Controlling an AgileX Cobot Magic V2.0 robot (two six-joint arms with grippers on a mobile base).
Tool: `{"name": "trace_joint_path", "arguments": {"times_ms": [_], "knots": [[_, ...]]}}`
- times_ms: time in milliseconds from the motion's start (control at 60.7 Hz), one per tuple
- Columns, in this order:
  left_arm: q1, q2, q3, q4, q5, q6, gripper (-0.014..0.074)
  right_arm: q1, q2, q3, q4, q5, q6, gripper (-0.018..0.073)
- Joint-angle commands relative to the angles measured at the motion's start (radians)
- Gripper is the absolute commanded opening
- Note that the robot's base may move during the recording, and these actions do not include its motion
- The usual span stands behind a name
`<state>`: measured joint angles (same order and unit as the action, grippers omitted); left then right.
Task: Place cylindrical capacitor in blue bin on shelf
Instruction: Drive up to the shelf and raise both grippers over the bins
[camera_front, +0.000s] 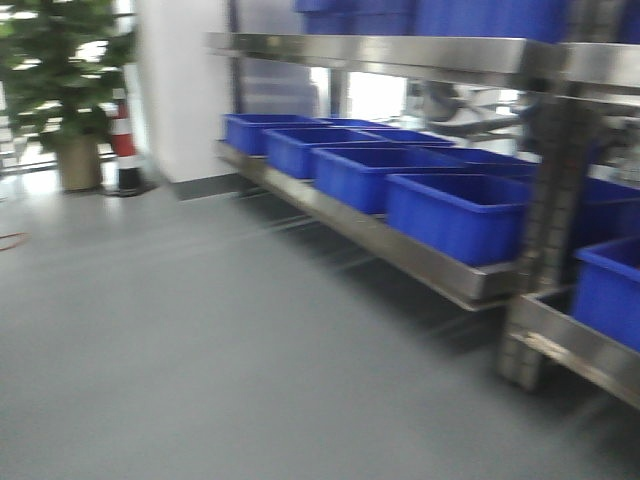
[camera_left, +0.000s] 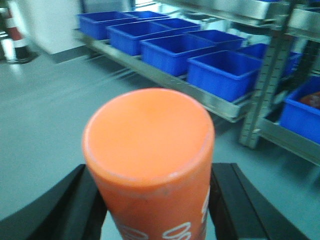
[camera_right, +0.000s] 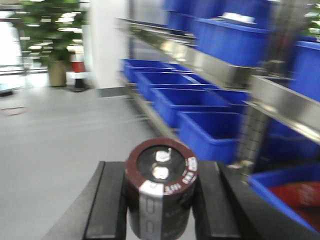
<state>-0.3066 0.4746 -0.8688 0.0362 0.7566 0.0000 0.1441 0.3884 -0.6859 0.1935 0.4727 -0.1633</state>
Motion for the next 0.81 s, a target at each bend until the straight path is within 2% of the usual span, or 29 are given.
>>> {"name": "trace_joint_path", "arguments": {"times_ms": [0, 791], "knots": [[-0.005, -0.003, -0.002, -0.005, -0.022, 0.0, -0.0111, 0.001, -0.003, 0.002, -0.007, -0.024, -0.003, -0.0162], [-0.005, -0.003, -0.002, -0.005, -0.022, 0.0, -0.0111, 0.001, -0.003, 0.002, -0.007, -0.024, -0.003, -0.0162]]}}
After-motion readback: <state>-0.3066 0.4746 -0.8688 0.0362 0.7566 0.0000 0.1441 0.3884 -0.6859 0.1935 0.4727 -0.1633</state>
